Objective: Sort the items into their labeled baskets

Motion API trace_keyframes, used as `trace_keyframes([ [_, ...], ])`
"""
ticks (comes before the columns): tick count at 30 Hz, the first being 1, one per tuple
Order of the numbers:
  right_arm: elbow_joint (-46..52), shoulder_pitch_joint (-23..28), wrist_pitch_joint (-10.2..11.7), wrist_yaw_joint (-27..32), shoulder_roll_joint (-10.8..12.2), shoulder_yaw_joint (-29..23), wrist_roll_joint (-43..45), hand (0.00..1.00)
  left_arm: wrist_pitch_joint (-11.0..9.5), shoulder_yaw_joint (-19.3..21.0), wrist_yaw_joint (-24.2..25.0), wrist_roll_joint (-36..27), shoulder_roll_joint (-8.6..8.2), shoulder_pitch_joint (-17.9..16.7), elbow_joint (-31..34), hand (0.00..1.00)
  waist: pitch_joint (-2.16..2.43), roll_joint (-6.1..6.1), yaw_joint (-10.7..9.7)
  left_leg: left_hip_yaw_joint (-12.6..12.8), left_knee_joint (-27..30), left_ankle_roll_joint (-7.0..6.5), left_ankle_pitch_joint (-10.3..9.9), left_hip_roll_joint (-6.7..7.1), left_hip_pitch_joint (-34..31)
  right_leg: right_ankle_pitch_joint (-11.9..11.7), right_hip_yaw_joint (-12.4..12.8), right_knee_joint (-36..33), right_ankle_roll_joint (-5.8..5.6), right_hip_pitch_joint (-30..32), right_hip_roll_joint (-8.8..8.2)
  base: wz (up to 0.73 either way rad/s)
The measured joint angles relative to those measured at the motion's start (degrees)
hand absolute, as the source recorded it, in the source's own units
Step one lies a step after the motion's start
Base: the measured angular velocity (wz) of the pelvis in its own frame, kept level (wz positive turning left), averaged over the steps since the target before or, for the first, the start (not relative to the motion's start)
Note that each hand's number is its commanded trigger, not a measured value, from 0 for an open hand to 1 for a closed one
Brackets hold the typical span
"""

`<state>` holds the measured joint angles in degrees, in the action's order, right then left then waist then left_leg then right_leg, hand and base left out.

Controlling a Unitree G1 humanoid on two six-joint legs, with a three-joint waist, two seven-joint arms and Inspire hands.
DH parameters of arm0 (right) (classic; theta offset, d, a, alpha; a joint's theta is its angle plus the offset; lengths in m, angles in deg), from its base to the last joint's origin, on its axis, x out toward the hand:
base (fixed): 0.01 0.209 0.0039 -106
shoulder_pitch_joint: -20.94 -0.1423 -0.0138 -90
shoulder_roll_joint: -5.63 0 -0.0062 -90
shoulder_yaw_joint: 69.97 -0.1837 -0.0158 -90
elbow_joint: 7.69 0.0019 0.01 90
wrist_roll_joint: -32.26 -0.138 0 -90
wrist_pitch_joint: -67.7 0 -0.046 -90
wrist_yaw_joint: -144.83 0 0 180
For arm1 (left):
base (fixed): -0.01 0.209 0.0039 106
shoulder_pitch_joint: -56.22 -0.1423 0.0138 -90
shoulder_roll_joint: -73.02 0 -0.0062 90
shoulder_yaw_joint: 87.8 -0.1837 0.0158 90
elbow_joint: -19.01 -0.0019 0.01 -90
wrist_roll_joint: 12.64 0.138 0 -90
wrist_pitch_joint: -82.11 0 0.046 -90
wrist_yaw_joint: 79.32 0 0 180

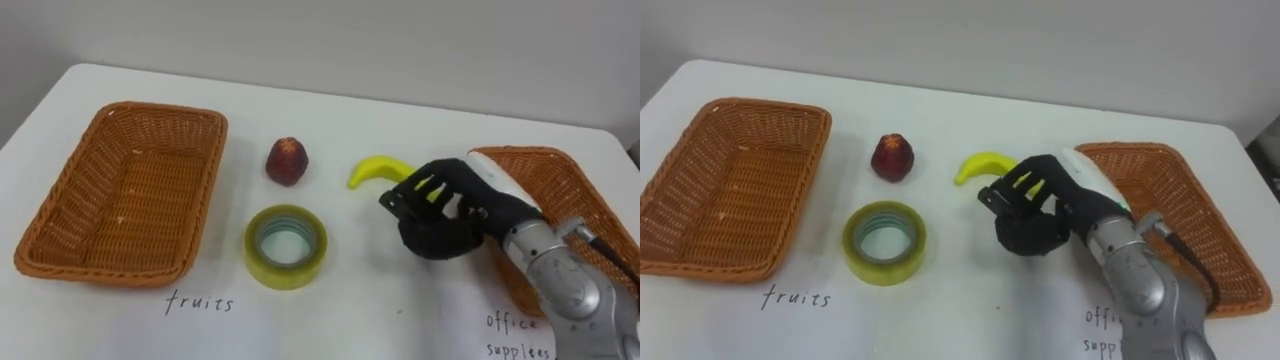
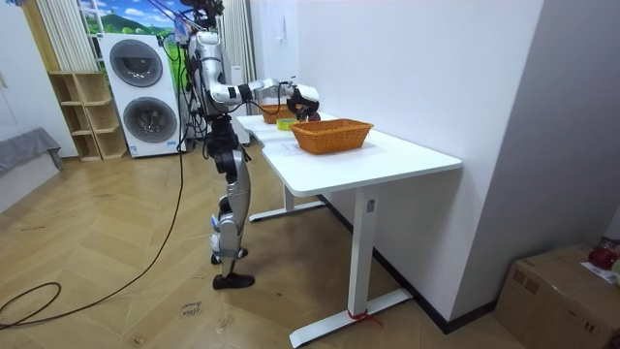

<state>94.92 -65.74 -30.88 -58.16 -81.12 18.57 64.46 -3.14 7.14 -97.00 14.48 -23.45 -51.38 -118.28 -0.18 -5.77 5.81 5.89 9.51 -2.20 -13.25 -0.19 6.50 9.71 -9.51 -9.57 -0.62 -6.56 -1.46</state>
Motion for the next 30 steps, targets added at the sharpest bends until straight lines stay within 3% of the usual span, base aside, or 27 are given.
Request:
trace_keyframes([
  [17,0.1,0.0,1.1,8.1,-1.3,-2.2,-3.9,1.00,0.0,0.6,2.6,-0.1,0.01,0.3,-1.0,0.00,0.07,-0.42,-1.2,0.4,0.2,0.00,0.0,0.02,0.0,0.0,0.7,-0.1,0.00,0.2,0.04,-0.01],
  [25,0.0,-0.1,3.7,10.2,-6.1,-5.4,-7.2,1.00,-0.5,1.8,3.2,0.0,0.13,0.4,-3.1,0.00,-0.10,-0.80,-2.1,0.5,0.1,-0.01,0.0,0.01,-0.3,0.0,0.5,-0.1,0.00,0.7,-0.01,0.00],
  [30,-0.5,0.0,4.0,12.5,-6.3,-6.7,-7.8,1.00,-0.6,1.9,3.2,0.0,0.31,0.3,-3.5,0.00,-0.14,-0.74,-2.5,0.5,0.1,-0.01,0.0,0.00,0.0,0.0,0.0,0.0,0.00,0.4,-0.06,0.00],
])
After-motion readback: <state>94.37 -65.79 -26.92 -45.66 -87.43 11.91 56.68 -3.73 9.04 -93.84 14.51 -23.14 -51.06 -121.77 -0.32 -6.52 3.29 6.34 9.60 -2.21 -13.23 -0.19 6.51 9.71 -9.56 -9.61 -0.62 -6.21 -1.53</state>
